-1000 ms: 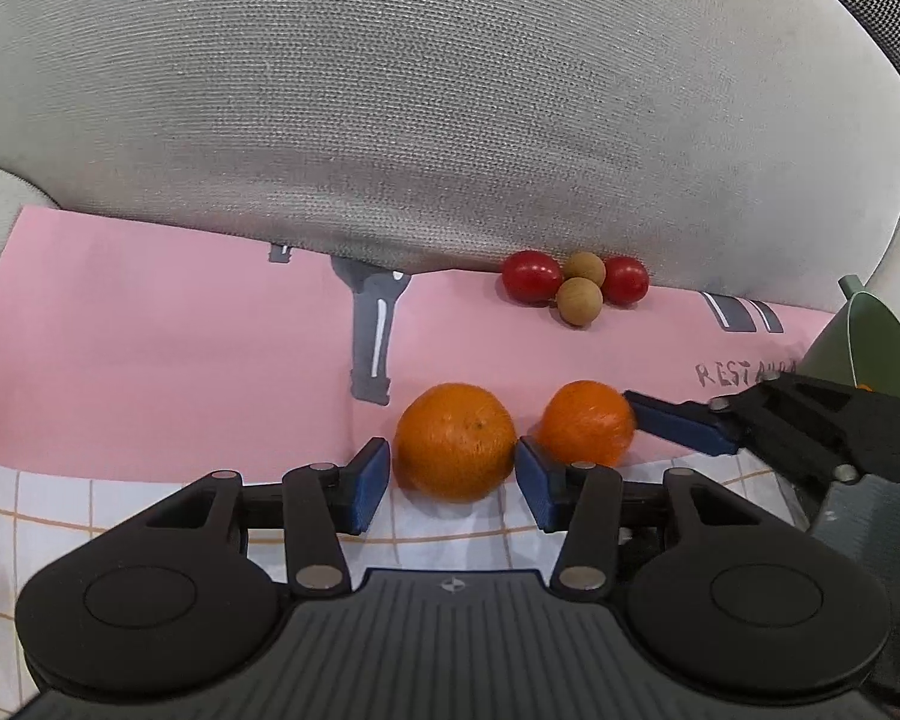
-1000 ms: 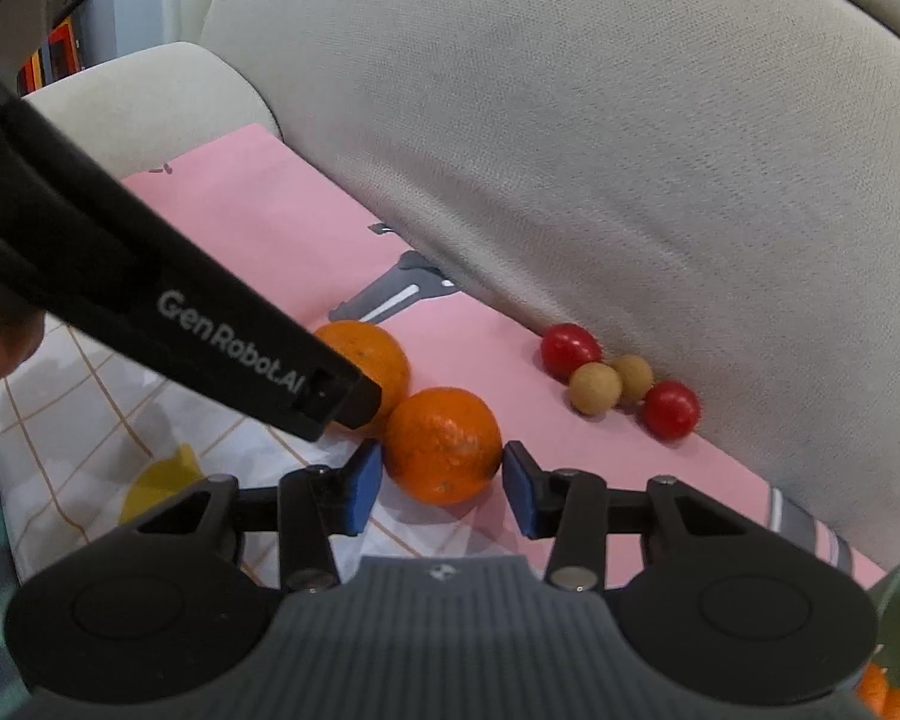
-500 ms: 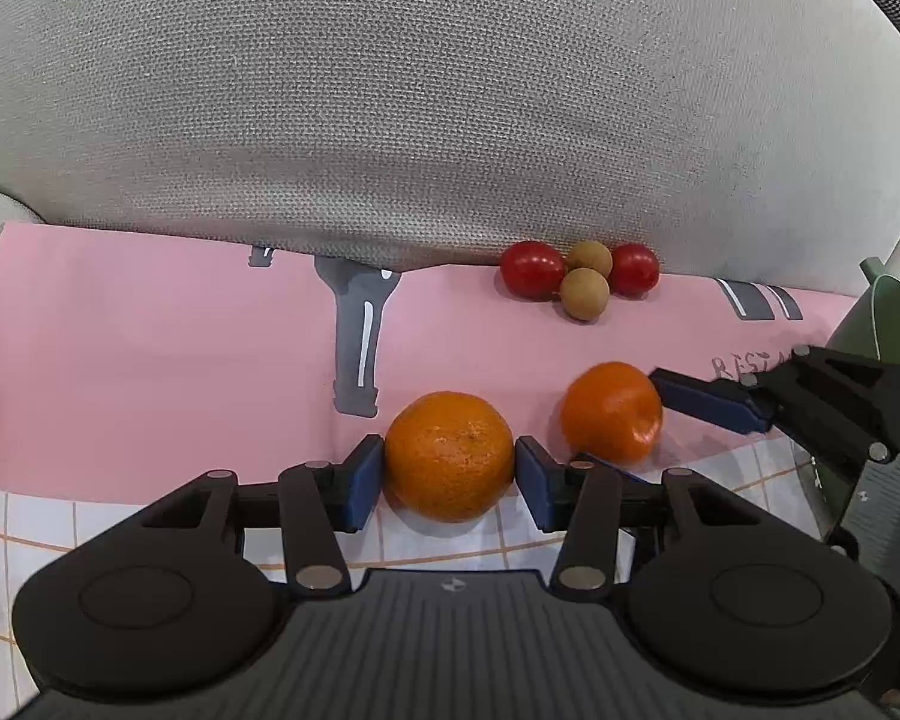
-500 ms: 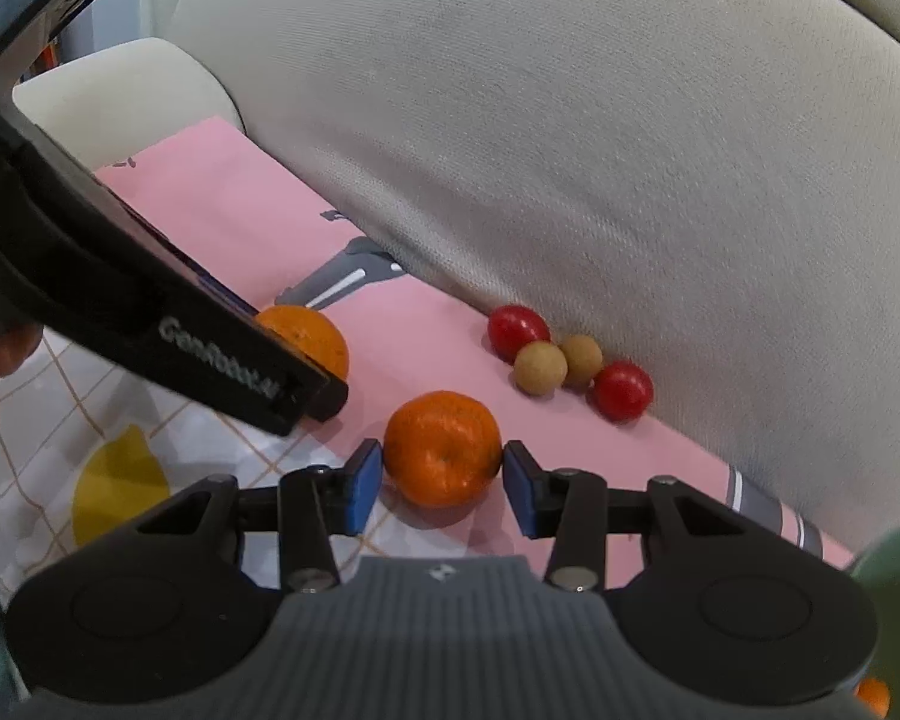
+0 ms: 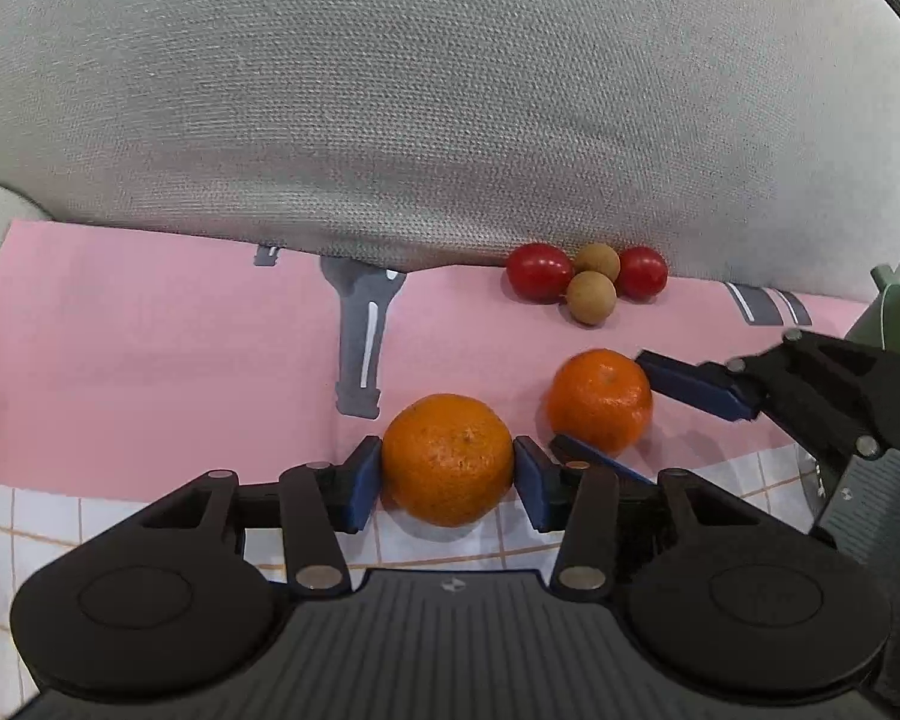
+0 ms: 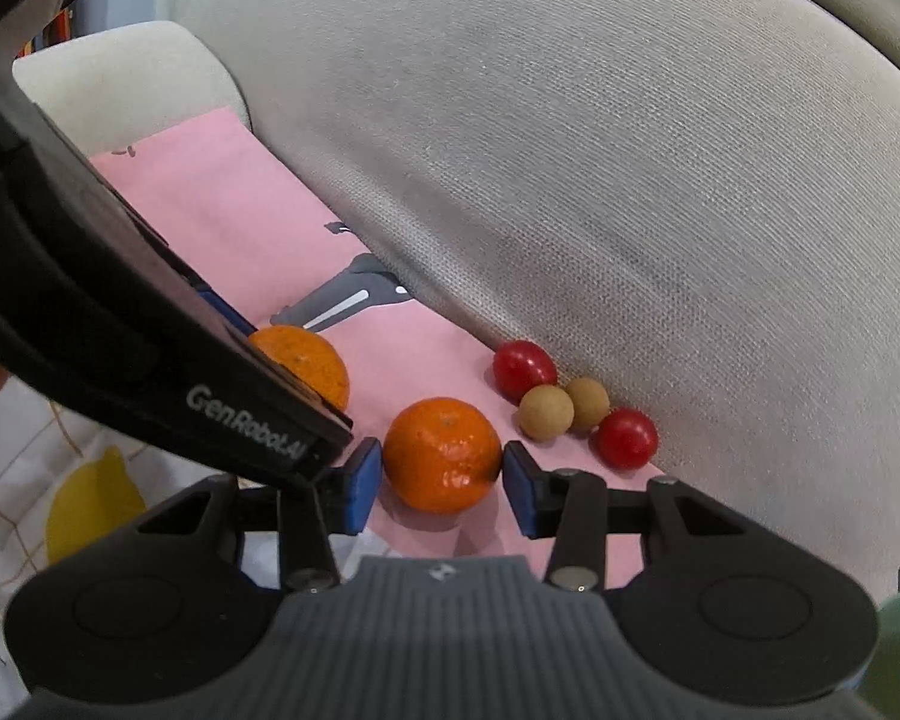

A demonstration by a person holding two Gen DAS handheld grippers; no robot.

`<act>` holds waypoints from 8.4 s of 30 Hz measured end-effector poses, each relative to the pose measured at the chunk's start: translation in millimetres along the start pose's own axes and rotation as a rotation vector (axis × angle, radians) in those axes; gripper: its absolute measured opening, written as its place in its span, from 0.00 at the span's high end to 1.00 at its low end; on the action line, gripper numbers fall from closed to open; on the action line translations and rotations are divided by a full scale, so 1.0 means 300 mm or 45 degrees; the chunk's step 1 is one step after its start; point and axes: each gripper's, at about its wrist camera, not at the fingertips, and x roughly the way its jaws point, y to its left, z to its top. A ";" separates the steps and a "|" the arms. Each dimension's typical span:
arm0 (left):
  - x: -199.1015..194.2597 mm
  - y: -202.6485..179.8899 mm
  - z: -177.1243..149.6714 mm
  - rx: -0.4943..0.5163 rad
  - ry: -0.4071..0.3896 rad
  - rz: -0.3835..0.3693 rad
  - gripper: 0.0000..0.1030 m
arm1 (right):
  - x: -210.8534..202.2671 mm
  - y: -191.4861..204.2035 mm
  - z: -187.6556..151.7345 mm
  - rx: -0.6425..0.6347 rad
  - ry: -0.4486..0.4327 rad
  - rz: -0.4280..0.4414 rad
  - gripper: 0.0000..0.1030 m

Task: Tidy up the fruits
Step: 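Close the left tool on its orange while the right tool closes on the other orange, then carry the left tool's orange over the green colander while the right tool carries its orange, then open the left tool over the colander while the right tool opens, dropping both oranges, then move the left tool to a red cherry tomato while the right tool approaches another, then close the left tool on a red cherry tomato while the right tool grips another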

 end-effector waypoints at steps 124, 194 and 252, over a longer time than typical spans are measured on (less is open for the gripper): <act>-0.231 -0.778 -0.064 0.495 -0.072 -0.105 0.37 | -0.579 -0.471 -0.335 0.356 0.116 -0.465 0.26; -0.319 0.045 -0.065 0.027 -0.279 -0.027 0.35 | -0.278 -0.036 0.013 0.402 -0.156 -0.111 0.20; 0.251 -0.003 0.119 -0.259 -0.092 -0.346 0.63 | 0.211 -0.294 0.016 0.677 -0.031 -0.171 0.72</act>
